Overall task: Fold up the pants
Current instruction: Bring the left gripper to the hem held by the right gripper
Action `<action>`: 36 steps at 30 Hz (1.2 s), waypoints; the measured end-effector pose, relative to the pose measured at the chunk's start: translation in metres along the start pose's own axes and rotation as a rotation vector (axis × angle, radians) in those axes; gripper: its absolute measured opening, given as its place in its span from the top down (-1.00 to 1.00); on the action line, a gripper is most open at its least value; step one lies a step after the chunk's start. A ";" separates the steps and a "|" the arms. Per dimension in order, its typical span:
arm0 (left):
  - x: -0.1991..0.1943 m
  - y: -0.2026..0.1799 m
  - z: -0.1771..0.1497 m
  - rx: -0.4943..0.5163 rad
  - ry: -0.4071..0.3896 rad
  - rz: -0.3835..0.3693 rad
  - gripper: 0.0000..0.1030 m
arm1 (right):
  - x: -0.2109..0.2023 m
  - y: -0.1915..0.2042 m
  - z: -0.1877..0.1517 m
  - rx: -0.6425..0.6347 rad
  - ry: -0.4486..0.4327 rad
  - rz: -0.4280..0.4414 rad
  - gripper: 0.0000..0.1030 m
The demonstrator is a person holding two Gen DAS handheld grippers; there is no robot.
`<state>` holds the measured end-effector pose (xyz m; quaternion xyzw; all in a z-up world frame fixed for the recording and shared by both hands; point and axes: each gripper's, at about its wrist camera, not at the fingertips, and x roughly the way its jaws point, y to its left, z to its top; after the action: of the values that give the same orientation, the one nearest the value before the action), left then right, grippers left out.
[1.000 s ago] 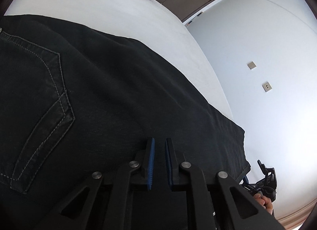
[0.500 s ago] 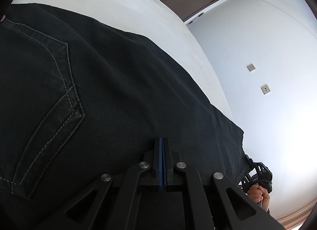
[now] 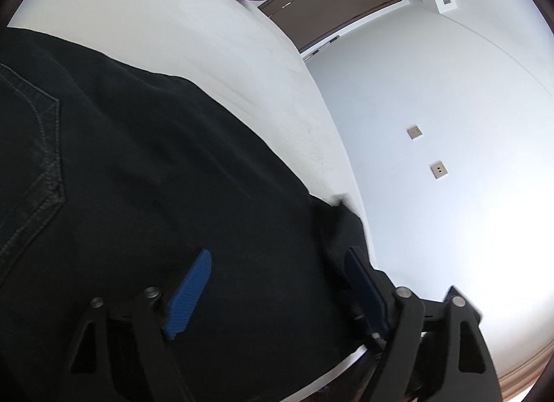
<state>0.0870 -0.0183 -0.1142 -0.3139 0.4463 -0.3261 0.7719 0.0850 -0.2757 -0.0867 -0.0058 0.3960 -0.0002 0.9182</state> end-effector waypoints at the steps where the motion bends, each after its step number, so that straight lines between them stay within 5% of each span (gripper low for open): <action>1: 0.005 -0.004 -0.001 -0.003 0.015 -0.010 -0.61 | 0.007 0.009 -0.007 -0.021 0.017 -0.023 0.80; 14: 0.096 -0.062 0.004 0.032 0.235 -0.034 -0.64 | -0.030 0.041 -0.005 -0.140 -0.104 -0.052 0.81; 17: 0.098 -0.063 0.001 0.033 0.246 -0.051 -0.21 | -0.037 0.050 -0.007 -0.160 -0.110 -0.041 0.81; 19: 0.098 -0.059 0.000 0.033 0.265 -0.039 0.48 | -0.041 0.050 -0.011 -0.162 -0.106 -0.034 0.81; 21: 0.092 -0.052 0.003 0.027 0.256 -0.034 0.79 | -0.045 0.054 -0.012 -0.164 -0.105 -0.027 0.81; 36: 0.020 -0.030 0.042 0.183 0.197 0.055 0.85 | -0.090 0.125 -0.027 -0.343 -0.119 0.089 0.80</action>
<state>0.1256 -0.0436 -0.0831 -0.1964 0.4968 -0.3732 0.7585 0.0030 -0.1505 -0.0408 -0.1447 0.3352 0.1083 0.9246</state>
